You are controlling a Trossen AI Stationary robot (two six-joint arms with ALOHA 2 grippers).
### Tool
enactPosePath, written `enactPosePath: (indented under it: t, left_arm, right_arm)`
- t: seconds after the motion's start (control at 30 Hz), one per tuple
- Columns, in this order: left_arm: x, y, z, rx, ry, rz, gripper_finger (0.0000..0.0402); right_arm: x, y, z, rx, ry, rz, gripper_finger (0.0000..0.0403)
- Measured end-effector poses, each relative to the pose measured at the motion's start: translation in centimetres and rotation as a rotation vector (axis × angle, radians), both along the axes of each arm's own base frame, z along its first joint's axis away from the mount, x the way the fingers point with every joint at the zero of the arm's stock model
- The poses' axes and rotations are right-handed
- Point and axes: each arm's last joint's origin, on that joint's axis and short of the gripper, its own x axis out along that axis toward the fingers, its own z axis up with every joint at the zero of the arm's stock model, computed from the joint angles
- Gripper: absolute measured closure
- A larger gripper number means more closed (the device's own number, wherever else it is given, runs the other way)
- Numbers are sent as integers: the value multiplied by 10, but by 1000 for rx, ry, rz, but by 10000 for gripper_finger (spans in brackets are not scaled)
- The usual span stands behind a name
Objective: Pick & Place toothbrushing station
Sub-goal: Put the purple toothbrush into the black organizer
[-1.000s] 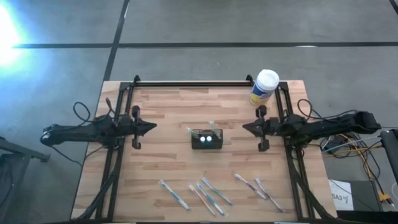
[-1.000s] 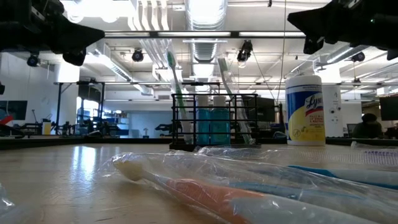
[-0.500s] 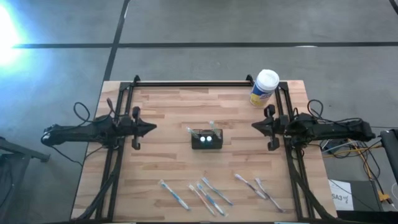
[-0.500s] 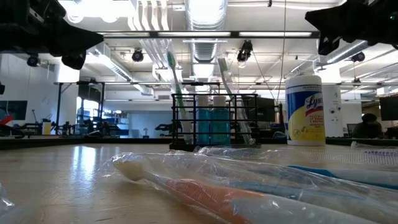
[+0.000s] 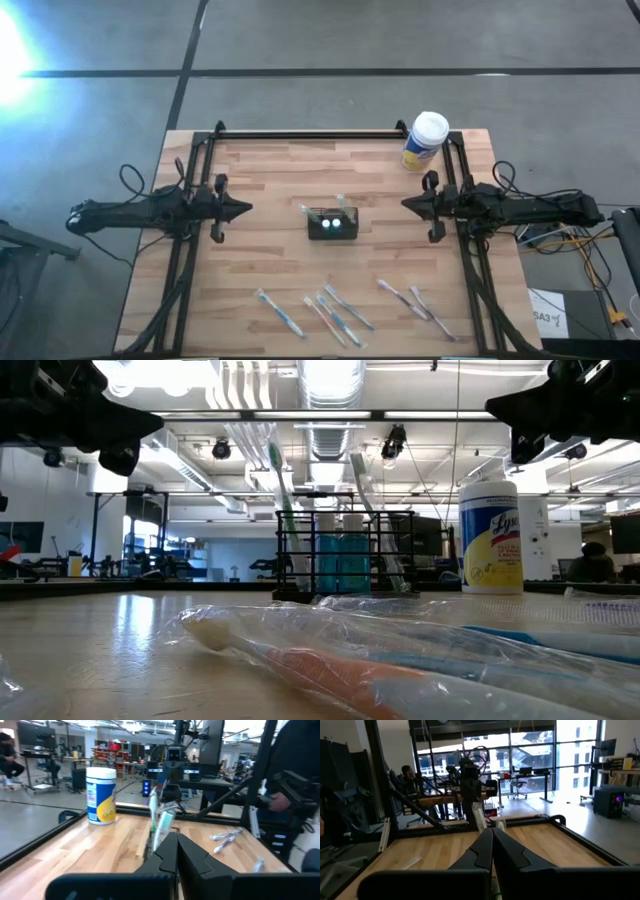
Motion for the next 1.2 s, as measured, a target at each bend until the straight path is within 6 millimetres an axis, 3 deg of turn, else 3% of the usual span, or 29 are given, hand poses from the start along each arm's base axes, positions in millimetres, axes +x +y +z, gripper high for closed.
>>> enactPosePath:
  t: [0.73, 0.97, 1.2]
  left_arm:
    - [1, 0, -5, -54, 7, -7, 392]
    - [0, -2, 4, -65, -12, -61, 392]
    - [-2, -2, 15, -64, -43, -79, 392]
  right_arm:
    - [3, 0, -3, 57, 29, 4, 394]
    - [5, -1, 2, 111, 27, -23, 394]
    - [16, -4, 8, 153, 209, -149, 394]
